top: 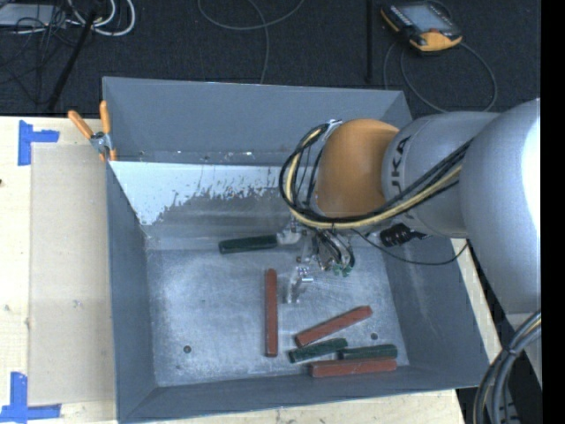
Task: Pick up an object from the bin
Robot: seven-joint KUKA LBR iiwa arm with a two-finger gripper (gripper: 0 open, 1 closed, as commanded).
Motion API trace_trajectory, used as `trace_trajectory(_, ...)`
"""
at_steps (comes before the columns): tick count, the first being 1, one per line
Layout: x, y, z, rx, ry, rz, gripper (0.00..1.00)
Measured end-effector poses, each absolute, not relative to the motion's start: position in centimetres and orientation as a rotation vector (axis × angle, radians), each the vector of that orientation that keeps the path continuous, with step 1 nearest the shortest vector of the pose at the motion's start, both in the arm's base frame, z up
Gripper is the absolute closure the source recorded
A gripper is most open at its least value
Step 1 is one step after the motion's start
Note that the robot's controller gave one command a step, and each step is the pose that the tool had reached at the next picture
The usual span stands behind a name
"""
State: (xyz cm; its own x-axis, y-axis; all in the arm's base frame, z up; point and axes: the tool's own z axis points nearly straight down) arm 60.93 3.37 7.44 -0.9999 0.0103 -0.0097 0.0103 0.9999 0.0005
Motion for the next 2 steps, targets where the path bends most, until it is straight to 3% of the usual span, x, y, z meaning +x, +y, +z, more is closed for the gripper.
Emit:
trace_trajectory(1,58.8,5.1,9.2,-0.16,3.145,-0.005,0.0)
trace_trajectory(2,58.8,8.0,11.2,-0.694,3.059,0.0,0.0)
